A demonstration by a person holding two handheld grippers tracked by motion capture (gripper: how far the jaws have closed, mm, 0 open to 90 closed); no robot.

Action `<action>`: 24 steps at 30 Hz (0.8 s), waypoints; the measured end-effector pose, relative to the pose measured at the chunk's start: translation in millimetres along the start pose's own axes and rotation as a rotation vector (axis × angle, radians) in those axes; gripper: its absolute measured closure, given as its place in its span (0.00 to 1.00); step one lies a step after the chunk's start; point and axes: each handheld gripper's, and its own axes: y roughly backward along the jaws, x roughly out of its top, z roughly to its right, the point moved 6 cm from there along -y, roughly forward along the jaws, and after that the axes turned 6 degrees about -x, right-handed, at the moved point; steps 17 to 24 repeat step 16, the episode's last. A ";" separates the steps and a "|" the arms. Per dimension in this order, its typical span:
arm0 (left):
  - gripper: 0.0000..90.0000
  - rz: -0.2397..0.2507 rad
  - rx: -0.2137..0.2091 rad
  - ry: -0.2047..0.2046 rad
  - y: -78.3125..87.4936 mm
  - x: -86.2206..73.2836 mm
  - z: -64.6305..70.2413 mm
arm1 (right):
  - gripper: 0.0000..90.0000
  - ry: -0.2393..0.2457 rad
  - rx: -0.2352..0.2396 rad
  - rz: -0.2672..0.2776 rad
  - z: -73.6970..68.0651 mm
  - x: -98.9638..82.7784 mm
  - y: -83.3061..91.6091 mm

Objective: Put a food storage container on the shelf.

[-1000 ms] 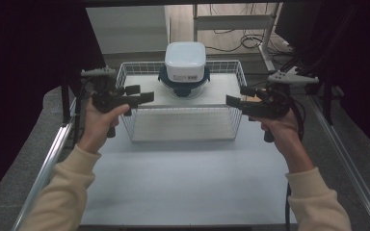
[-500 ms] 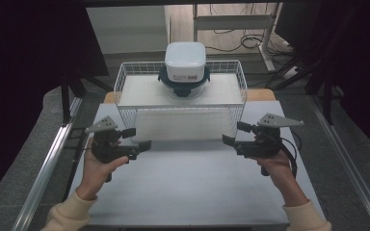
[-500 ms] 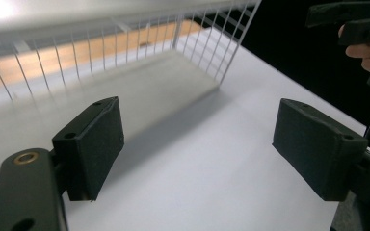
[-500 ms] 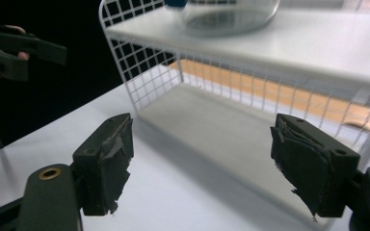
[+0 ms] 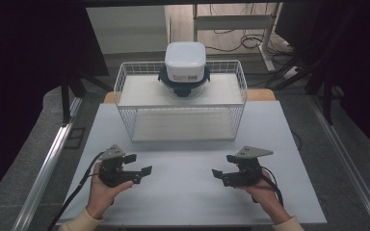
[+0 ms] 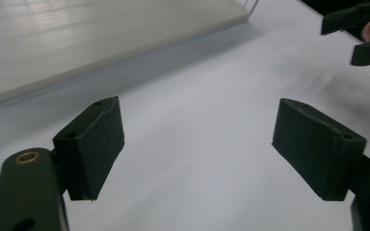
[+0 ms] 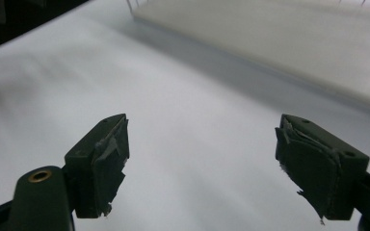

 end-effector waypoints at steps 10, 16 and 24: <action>0.21 -0.007 -0.031 0.039 -7.6 -3.2 -0.8 | 0.21 -0.001 -0.027 0.024 3.6 0.1 3.2; 0.21 -0.002 0.010 0.054 -11.3 -1.2 -9.7 | 0.21 -0.019 -0.020 0.031 7.0 -1.5 2.7; 0.21 -0.002 0.010 0.054 -11.3 -1.2 -9.7 | 0.21 -0.019 -0.020 0.031 7.0 -1.5 2.7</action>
